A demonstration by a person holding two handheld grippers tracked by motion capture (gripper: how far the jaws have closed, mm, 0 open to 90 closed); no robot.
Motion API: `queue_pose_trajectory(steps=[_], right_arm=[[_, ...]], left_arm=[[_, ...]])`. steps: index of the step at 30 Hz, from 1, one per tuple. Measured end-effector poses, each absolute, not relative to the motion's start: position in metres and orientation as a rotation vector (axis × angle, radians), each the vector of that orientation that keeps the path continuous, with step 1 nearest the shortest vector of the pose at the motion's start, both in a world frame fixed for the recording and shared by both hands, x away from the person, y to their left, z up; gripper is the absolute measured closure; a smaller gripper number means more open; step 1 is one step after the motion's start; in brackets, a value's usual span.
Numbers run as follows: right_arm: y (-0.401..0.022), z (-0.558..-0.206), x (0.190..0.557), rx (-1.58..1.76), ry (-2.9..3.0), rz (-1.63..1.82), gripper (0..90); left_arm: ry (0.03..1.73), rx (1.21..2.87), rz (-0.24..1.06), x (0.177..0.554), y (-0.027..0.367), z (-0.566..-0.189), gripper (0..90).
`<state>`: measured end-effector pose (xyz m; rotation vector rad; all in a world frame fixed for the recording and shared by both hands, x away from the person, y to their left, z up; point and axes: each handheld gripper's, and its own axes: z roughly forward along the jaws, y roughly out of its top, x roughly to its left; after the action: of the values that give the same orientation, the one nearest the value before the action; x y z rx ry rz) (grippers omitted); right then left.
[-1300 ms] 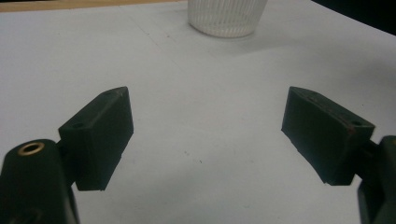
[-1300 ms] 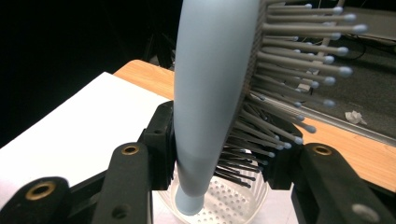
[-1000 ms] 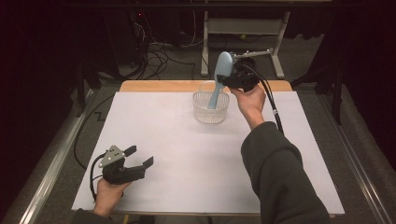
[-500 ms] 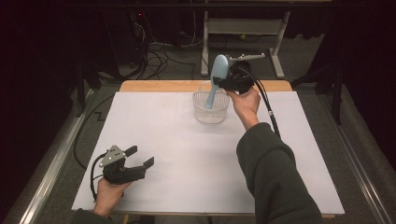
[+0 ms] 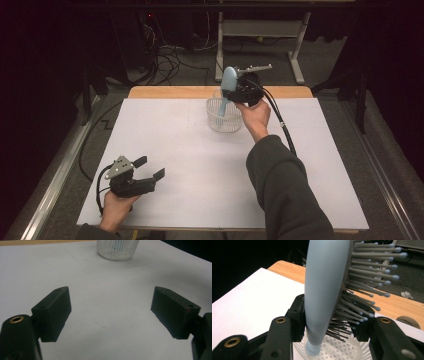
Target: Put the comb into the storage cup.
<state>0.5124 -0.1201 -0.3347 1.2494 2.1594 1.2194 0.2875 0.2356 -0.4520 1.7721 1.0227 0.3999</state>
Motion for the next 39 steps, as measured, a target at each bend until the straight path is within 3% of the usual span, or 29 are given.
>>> queue_pose_trajectory(steps=[18, 39], right_arm=[[-0.123, -0.354, 0.509, 1.255, 2.173, 1.191, 52.7], [-0.140, -0.352, 0.512, 1.360, 2.165, 1.140, 45.7]], left_arm=[[1.029, 1.775, 0.398, 0.288, 0.236, -0.452, 15.9], [1.054, 1.768, 0.399, 0.290, 0.237, -0.454, 15.9]])
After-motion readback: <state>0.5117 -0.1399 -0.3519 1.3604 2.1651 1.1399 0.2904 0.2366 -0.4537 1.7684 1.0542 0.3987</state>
